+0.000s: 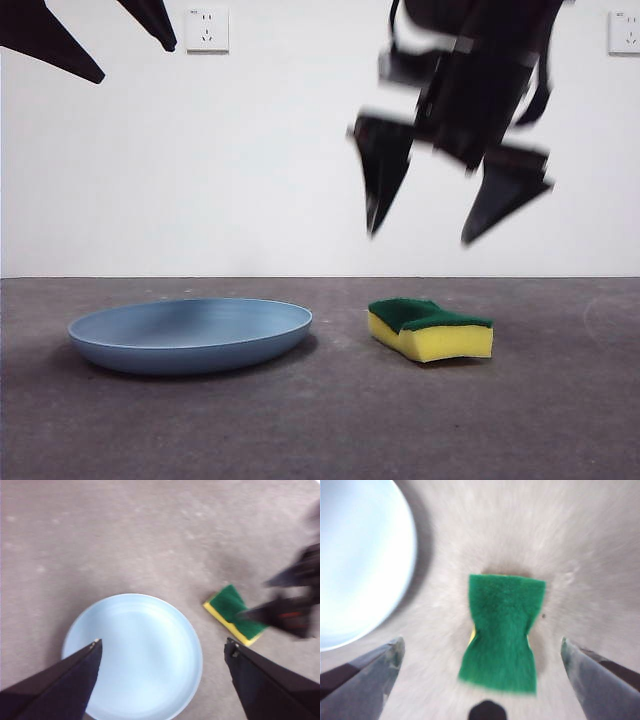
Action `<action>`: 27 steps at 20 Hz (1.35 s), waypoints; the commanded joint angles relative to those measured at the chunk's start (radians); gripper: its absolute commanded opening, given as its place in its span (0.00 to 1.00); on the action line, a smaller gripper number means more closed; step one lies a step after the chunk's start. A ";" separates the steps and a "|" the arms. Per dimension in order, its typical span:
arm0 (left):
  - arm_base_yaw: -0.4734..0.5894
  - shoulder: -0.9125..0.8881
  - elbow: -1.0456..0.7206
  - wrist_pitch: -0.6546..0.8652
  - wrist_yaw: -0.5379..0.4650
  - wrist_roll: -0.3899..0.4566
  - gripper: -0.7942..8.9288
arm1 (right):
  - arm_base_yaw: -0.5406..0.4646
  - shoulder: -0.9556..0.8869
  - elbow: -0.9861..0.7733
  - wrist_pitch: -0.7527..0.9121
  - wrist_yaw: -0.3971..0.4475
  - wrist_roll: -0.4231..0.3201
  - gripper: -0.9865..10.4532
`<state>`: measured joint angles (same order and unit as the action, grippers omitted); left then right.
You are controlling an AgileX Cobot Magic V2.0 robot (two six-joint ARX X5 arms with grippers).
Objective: Pick up the plate,pick up the cloth,clean the plate with the cloth
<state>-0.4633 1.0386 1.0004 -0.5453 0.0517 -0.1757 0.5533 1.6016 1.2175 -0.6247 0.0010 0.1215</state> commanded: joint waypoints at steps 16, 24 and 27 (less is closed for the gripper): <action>-0.004 -0.209 -0.011 -0.045 -0.105 0.203 0.07 | 0.006 -0.741 -0.207 0.022 0.089 -0.052 0.07; -0.004 -0.498 -0.407 0.266 -0.154 0.190 0.07 | 0.007 -0.996 -0.557 0.248 0.163 -0.063 0.07; -0.004 -0.531 -0.435 0.252 -0.151 0.137 0.08 | 0.005 -0.993 -0.561 0.211 0.164 -0.035 0.08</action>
<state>-0.4641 0.5163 0.5652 -0.3088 -0.1009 -0.0029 0.5568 0.6060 0.6643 -0.4179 0.1608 0.0692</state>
